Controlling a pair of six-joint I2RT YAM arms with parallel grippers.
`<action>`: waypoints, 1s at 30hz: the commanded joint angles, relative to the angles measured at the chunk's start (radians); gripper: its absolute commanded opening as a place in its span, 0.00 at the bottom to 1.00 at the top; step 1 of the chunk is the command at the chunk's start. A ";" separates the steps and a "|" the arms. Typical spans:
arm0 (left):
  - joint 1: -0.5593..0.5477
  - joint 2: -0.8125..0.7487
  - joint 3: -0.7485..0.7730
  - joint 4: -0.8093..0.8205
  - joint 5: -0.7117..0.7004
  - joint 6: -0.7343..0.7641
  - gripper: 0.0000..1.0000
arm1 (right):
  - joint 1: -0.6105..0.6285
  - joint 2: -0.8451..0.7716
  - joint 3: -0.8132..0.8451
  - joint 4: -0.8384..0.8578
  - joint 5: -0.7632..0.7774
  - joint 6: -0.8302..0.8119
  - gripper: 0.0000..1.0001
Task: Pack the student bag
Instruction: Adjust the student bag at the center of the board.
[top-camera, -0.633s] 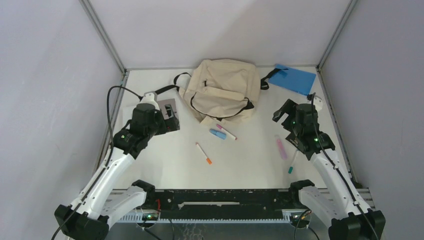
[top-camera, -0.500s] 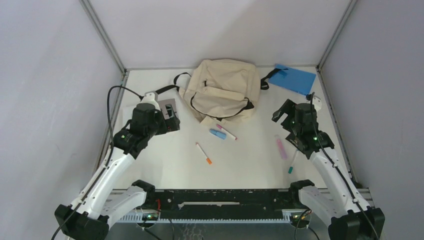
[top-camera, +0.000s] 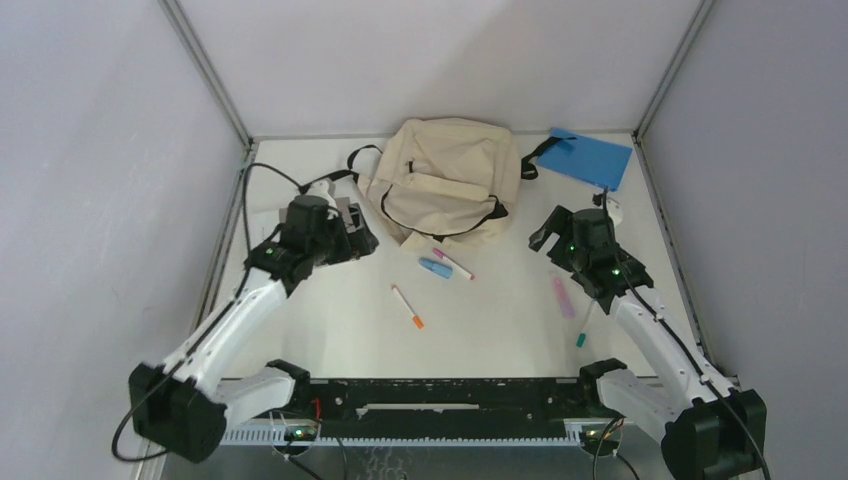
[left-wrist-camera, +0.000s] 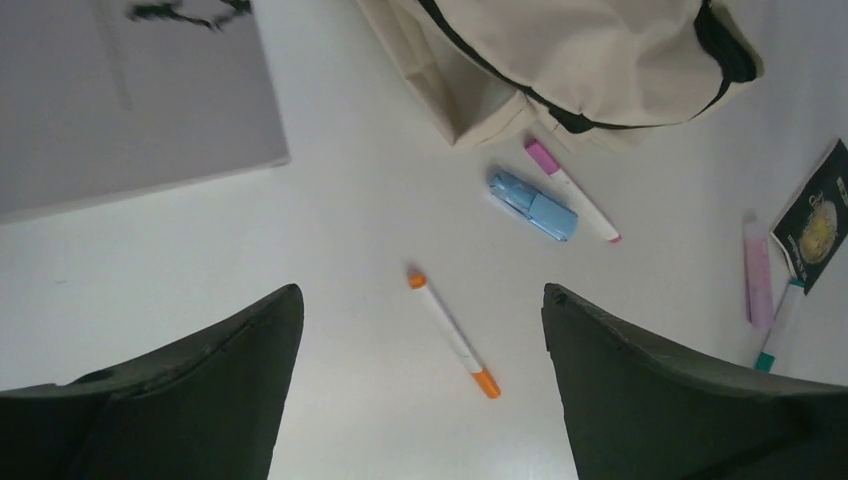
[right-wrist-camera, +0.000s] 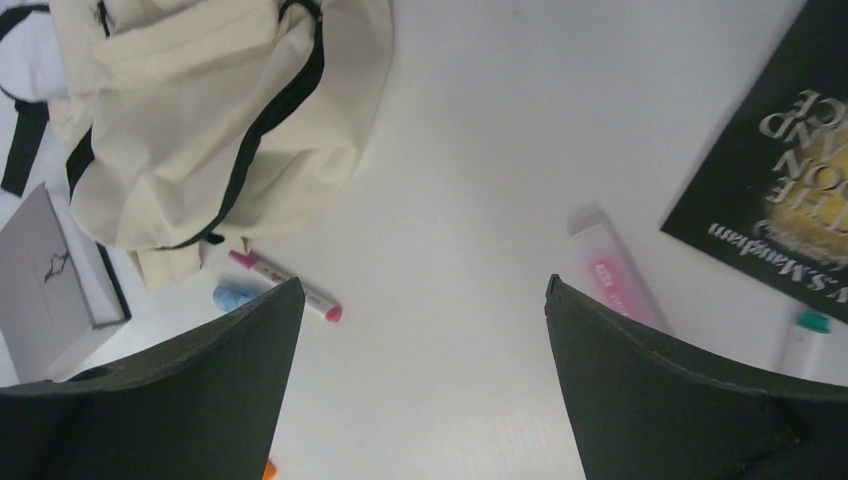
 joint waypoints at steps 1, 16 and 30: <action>-0.019 0.156 0.055 0.077 0.133 -0.108 0.92 | 0.055 0.033 -0.011 0.077 -0.019 0.066 0.99; -0.094 0.508 0.251 0.097 0.104 -0.015 0.86 | 0.144 0.112 -0.011 0.107 -0.050 0.103 0.99; -0.147 0.796 0.552 -0.033 0.020 0.094 0.71 | 0.145 0.103 -0.011 0.095 -0.063 0.099 0.98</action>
